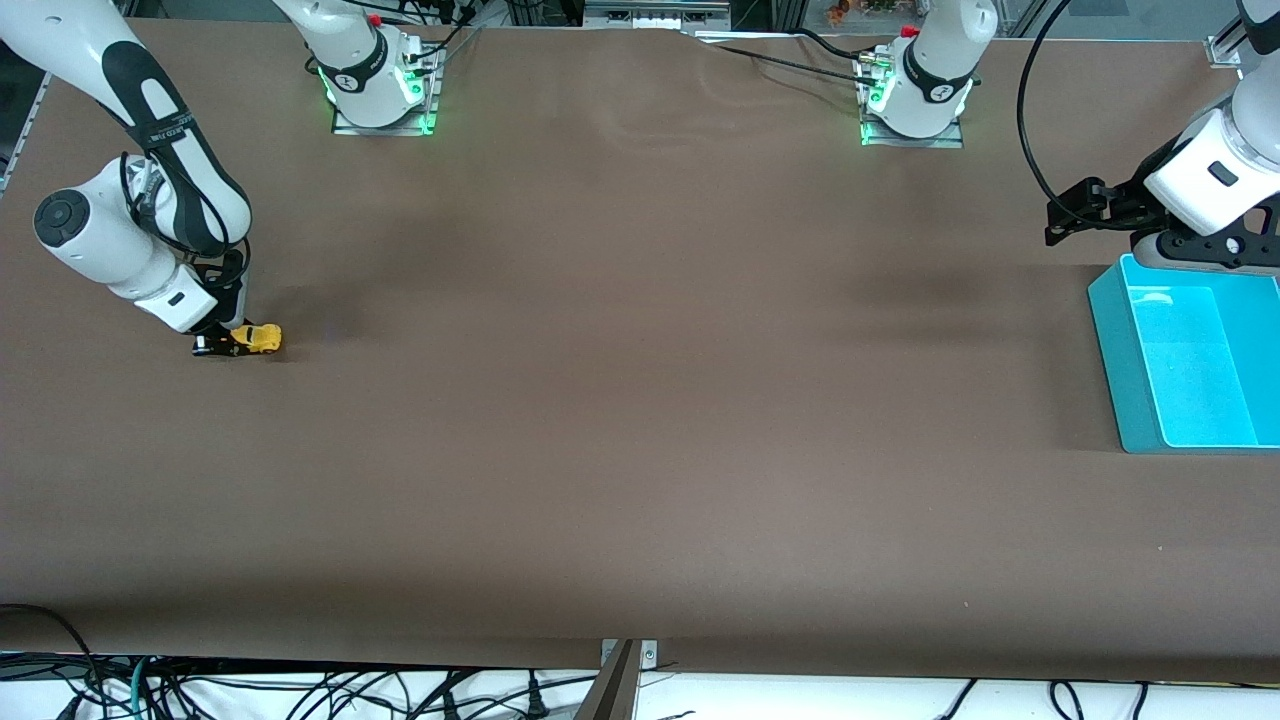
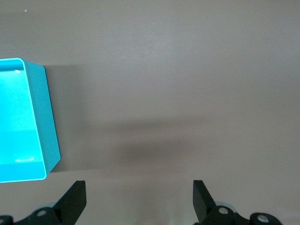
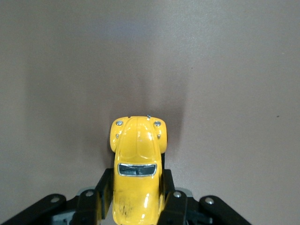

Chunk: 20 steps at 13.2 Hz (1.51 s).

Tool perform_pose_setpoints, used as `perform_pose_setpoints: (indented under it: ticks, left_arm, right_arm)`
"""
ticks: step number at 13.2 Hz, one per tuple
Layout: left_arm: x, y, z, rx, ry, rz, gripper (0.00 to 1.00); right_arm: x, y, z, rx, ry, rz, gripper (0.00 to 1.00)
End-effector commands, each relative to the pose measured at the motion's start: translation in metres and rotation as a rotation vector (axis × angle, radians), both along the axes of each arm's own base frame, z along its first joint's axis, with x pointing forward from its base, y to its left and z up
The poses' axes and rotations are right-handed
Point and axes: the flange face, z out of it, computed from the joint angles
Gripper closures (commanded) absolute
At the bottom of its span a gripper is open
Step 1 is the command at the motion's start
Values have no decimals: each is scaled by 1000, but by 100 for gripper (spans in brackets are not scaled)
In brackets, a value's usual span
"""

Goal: Wind and store yellow beetle car

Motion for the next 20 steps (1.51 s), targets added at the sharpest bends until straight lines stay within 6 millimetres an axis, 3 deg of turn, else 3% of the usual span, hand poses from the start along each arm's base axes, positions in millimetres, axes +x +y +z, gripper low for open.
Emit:
perform_pose_setpoints:
  ticks: [1, 2, 4, 9, 11, 16, 20]
  left_arm:
    - [3, -1, 6, 19, 4, -3, 0]
    - [3, -1, 6, 19, 4, 0, 0]
    - [3, -2, 6, 17, 4, -6, 0]
    - [3, -2, 6, 18, 4, -6, 0]
    - [3, -2, 6, 17, 4, -5, 0]
    - [3, -6, 6, 18, 4, -9, 0]
    - [3, -6, 6, 17, 4, -12, 0]
  right_arm:
    - [-9, 4, -33, 57, 56, -22, 33]
    - [-6, 9, -32, 68, 56, -24, 0]
    - [9, 17, -23, 89, 69, -25, 0]
    - [58, 27, 25, 148, 149, -28, 0]
    - [70, 28, 43, 154, 154, -71, 0]
    - [96, 52, 120, 143, 146, -153, 0]
    - [97, 72, 200, 95, 128, -304, 0]
